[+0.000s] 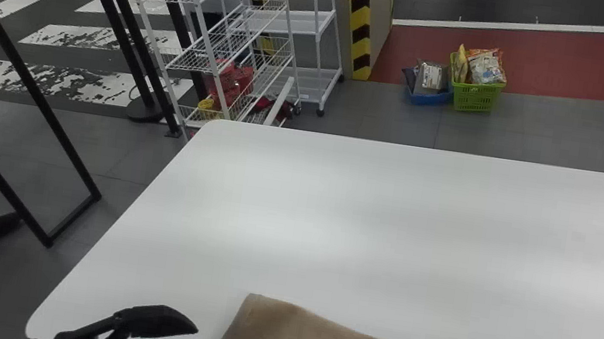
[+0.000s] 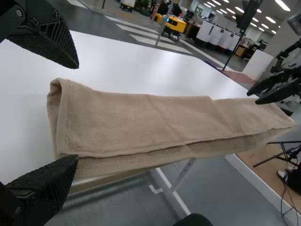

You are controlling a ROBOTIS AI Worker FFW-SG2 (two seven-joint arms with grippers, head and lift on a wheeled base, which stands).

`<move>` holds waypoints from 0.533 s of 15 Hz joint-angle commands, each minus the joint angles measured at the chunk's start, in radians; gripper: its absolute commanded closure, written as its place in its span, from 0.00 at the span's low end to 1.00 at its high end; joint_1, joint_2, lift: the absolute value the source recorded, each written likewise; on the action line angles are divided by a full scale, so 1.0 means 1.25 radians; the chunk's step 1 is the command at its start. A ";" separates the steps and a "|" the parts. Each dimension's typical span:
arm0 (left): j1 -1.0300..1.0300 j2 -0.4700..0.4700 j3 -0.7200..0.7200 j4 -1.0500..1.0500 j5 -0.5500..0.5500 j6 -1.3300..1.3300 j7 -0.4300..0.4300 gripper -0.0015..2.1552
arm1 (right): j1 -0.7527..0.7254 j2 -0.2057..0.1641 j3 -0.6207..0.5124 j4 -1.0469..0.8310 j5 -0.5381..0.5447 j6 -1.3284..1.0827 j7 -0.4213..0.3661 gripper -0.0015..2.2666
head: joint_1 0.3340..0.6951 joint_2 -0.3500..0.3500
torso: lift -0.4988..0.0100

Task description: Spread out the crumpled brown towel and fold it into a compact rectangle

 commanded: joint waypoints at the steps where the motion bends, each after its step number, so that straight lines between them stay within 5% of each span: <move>1: -0.003 0.000 0.001 0.003 0.045 0.060 0.004 0.08 | 0.007 0.010 -0.171 0.082 -0.095 -0.025 0.004 0.02 | 1.00 0.79 | 0.73; 8: -0.030 -0.044 -0.019 -0.032 0.110 0.389 0.009 0.10 | 0.039 0.070 -0.592 0.145 -0.394 -0.182 -0.025 0.02 | 1.00 0.39 | 0.73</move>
